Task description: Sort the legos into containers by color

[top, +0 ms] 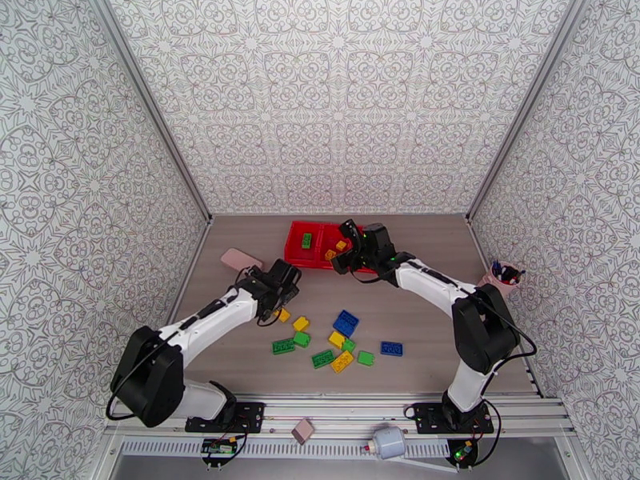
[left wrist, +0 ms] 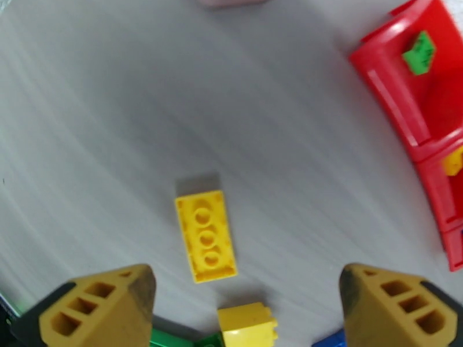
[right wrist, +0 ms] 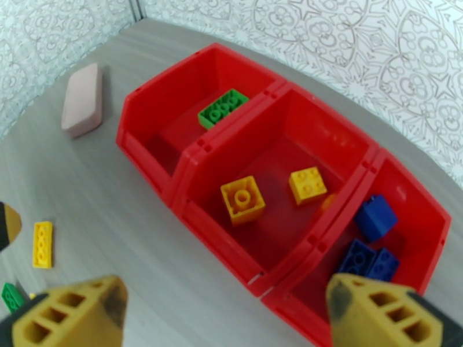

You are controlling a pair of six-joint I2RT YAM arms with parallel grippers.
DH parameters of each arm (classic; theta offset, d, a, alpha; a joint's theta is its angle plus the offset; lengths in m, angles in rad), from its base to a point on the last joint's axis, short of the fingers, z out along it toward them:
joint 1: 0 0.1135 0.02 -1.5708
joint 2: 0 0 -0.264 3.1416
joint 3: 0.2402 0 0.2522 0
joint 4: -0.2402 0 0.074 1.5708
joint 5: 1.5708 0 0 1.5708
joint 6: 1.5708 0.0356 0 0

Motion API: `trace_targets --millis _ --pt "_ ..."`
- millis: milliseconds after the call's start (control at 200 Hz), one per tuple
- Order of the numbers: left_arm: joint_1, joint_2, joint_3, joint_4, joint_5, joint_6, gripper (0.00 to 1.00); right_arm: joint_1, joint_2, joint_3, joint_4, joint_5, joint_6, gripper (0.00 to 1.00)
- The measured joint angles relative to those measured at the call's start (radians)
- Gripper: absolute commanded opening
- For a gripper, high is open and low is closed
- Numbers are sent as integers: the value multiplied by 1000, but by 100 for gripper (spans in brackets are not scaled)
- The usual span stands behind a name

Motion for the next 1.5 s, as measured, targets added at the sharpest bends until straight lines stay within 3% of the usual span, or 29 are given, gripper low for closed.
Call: trace_targets --millis 585,920,1195,1500 --pt "28 207 47 -50 76 -20 70 0 0 0 23 0 2 95" --pt "56 267 53 -45 126 -23 56 0 0 0 23 0 21 95" --pt "60 273 62 -48 134 -23 31 0 0 0 30 -1 39 95" --pt "37 237 70 -45 118 6 30 0 -13 -3 61 4 71 94"
